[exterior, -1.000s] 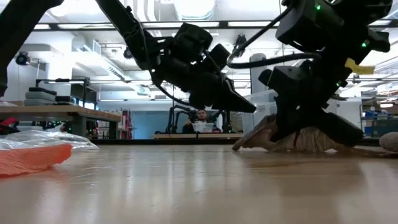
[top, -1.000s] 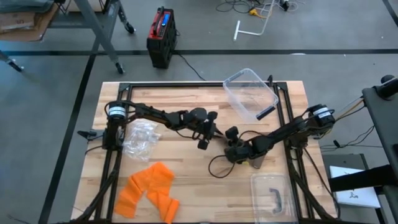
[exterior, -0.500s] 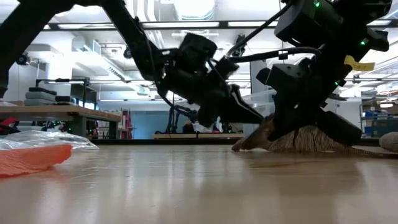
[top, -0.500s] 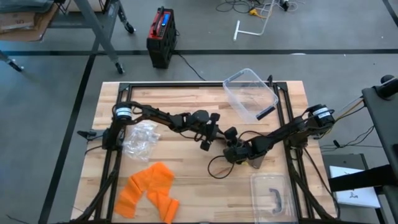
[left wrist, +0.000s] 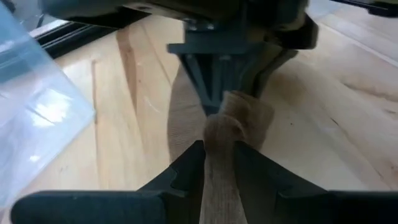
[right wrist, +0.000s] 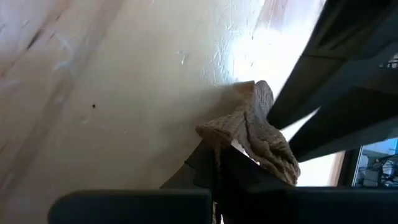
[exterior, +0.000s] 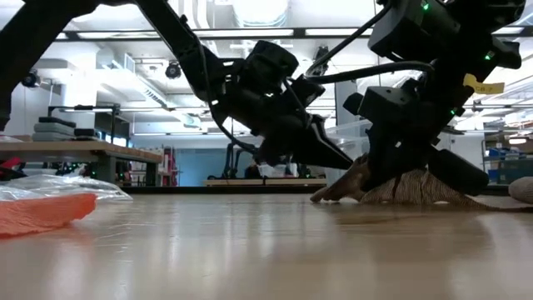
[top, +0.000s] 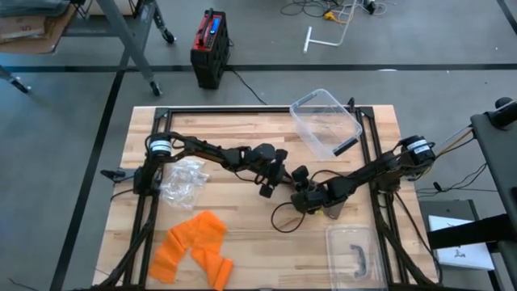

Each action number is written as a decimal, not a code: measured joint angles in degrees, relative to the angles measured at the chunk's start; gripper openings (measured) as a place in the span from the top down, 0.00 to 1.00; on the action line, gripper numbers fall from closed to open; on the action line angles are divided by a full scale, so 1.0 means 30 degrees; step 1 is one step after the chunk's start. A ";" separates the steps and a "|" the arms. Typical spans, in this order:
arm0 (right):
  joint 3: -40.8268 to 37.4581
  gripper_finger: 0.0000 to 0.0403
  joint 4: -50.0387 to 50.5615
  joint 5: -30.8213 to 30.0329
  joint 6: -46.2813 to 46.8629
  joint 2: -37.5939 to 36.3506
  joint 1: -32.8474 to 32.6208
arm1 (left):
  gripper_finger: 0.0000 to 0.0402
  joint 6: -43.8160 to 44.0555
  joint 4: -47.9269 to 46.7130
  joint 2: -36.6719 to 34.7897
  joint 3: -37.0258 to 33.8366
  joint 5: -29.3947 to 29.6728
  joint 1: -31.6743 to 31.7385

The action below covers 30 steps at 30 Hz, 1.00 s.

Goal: Roll bandage
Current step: Uncoil the brown bandage

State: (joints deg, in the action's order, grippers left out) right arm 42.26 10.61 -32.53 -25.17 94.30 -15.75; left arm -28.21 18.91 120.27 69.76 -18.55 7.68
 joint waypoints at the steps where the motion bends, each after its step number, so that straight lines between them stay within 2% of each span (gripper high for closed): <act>1: 0.0000 1.00 0.0009 0.0000 -0.0075 0.0000 0.0000 | 0.81 -0.0087 -0.0024 0.0000 0.0000 -0.0066 -0.0013; 9: 0.0000 1.00 0.0013 0.0000 -0.0152 0.0000 0.0007 | 0.81 -0.0886 0.0886 0.0000 -0.0015 -0.0616 -0.0306; 15: -0.0007 1.00 0.0038 0.0007 -0.0516 0.0000 0.0007 | 0.80 -0.1487 0.0950 0.0000 -0.0015 0.0480 -0.0214; 20: -0.0007 1.00 0.0094 0.0007 -0.1580 0.0000 0.0007 | 0.75 -0.1364 0.0648 0.0231 0.0439 -0.0927 -0.0152; 26: -0.0022 1.00 0.0256 0.0000 -0.2903 0.0000 0.0007 | 0.67 -0.1659 -0.2131 0.0949 0.2156 -0.2115 -0.0117; 30: -0.0022 1.00 0.0326 -0.0001 -0.3135 0.0000 0.0006 | 0.64 -0.2246 -0.3382 0.1229 0.2797 -0.2065 -0.0107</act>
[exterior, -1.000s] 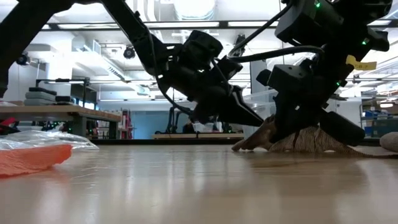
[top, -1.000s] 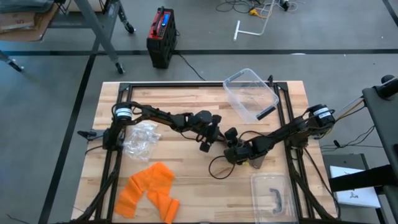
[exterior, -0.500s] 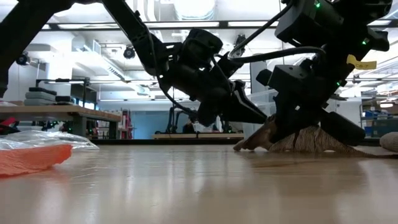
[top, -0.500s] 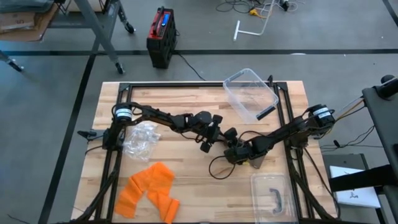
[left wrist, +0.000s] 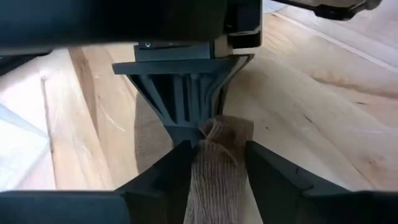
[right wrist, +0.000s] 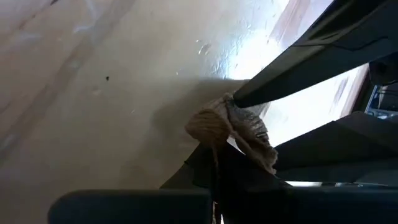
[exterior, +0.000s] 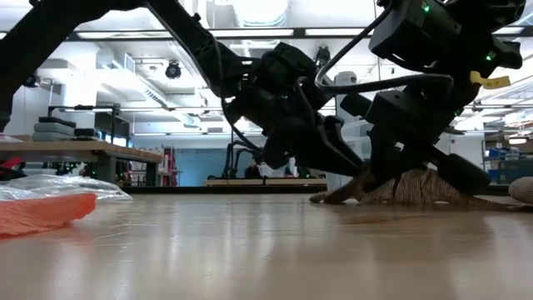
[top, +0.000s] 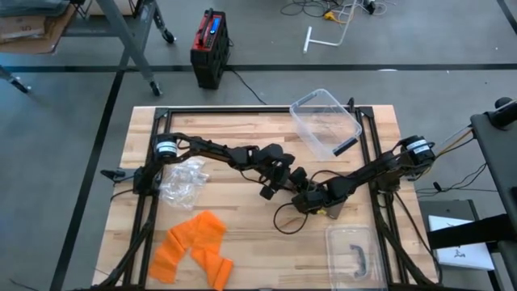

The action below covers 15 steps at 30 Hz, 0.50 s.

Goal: Roll bandage
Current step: Uncoil the brown bandage

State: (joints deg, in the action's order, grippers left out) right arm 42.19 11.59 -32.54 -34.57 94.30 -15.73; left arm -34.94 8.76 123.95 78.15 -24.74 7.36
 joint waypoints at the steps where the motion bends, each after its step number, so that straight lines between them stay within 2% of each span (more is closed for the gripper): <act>1: 0.0000 1.00 0.0008 -0.0006 -0.0005 0.0000 0.0001 | 0.64 -0.0009 -0.0007 0.0003 0.0019 0.0021 0.0020; 8: 0.0000 1.00 0.0027 -0.0006 0.0009 0.0000 -0.0005 | 0.68 -0.0035 -0.0122 0.0003 0.0154 0.0749 0.0031; 11: 0.0000 1.00 0.0023 -0.0006 0.0166 0.0000 0.0000 | 0.74 -0.0039 -0.0119 0.0003 0.0088 0.0770 0.0037; 15: 0.0000 1.00 0.0033 -0.0013 0.0519 0.0000 0.0001 | 0.86 -0.0027 -0.0563 0.0003 0.0183 0.0776 0.0049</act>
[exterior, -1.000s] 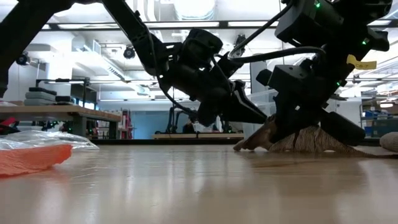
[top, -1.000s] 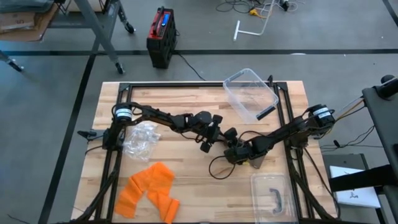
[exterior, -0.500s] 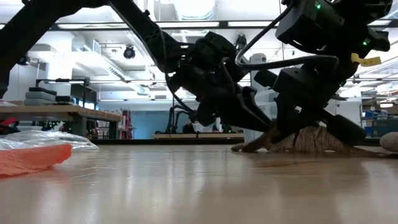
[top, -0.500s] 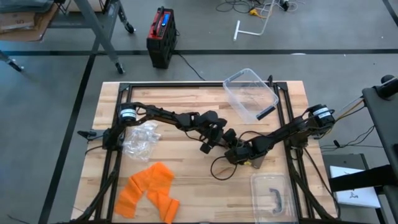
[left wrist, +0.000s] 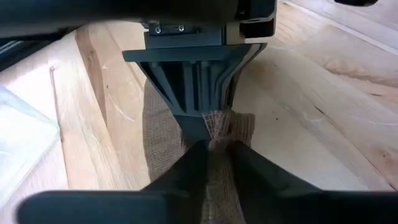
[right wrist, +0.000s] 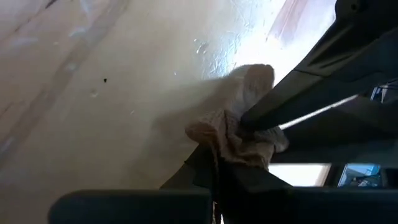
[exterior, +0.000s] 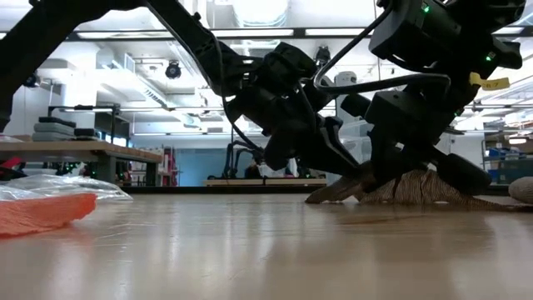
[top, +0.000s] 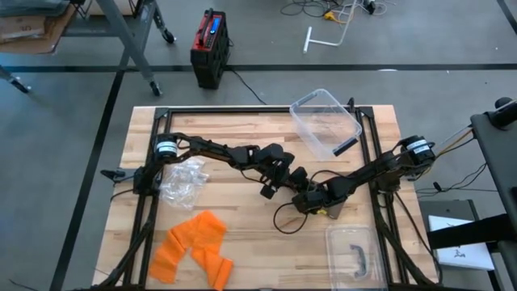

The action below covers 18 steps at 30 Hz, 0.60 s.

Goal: Roll bandage
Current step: Uncoil the brown bandage

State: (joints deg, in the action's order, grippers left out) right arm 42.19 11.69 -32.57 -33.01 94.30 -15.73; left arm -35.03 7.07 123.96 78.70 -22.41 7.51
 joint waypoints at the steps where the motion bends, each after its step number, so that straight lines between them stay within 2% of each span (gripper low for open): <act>1: 0.0000 1.00 -0.0002 0.0005 0.0000 0.0000 0.0000 | 0.89 0.0000 -0.0153 -0.0007 0.0029 0.0000 0.0000; 4: 0.0000 1.00 0.0027 0.0003 0.0244 0.0000 0.0000 | 0.97 0.0041 -0.0752 -0.0096 0.0102 0.0000 -0.0007; 8: 0.0000 1.00 0.0139 0.0013 0.1447 0.0000 0.0000 | 0.98 0.0357 -0.1596 -0.0611 0.0102 0.0006 0.0000; 18: 0.0000 1.00 0.0692 0.1558 0.8812 -0.0007 0.0000 | 1.00 0.0554 -0.3567 -0.2485 -0.0419 0.0578 0.0015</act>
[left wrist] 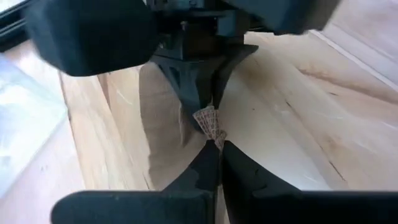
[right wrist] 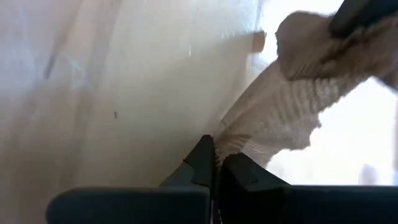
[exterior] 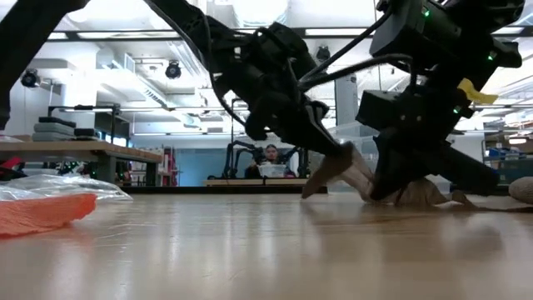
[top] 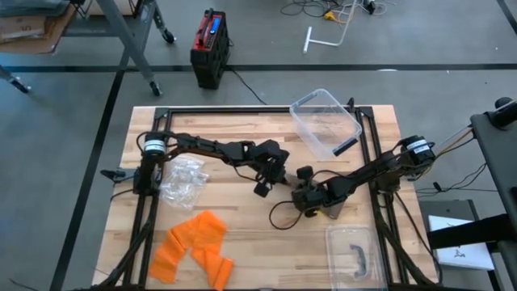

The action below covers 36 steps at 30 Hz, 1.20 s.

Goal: Roll bandage
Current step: Uncoil the brown bandage

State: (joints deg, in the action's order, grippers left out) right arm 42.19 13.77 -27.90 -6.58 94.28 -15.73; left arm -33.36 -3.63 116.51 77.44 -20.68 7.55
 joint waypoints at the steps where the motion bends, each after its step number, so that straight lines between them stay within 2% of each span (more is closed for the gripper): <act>1: -0.0008 1.00 -0.0099 0.0181 0.0708 0.0000 0.0000 | 1.00 0.0000 -0.0178 -0.0250 -0.0108 0.0123 0.0000; 9: -0.0158 1.00 0.0110 0.0487 0.4406 -0.0029 0.0007 | 1.00 0.0096 -0.0414 -0.3423 -0.2377 0.1513 0.0150; 13: -0.0186 1.00 0.0262 0.0880 0.4846 -0.0044 0.0011 | 1.00 0.0568 -0.0401 -0.5290 -0.3533 0.1863 0.0557; 21: -0.0133 1.00 -0.0080 0.0331 0.4891 -0.0065 0.0021 | 1.00 0.1457 -0.0687 -0.8779 -0.5670 0.2095 0.1891; 28: -0.0304 1.00 0.0443 0.1114 0.5283 -0.0015 -0.0003 | 1.00 0.1364 -0.1335 -1.1585 -0.6625 0.4052 0.3181; 36: -0.0444 1.00 0.0209 0.0852 0.5614 -0.0015 -0.0007 | 1.00 0.2187 -0.1307 -1.4198 -0.7254 0.2118 0.4537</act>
State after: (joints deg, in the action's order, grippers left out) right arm 40.86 14.39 -25.34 10.26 94.24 -15.75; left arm -26.80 -7.55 73.91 55.68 -14.33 21.16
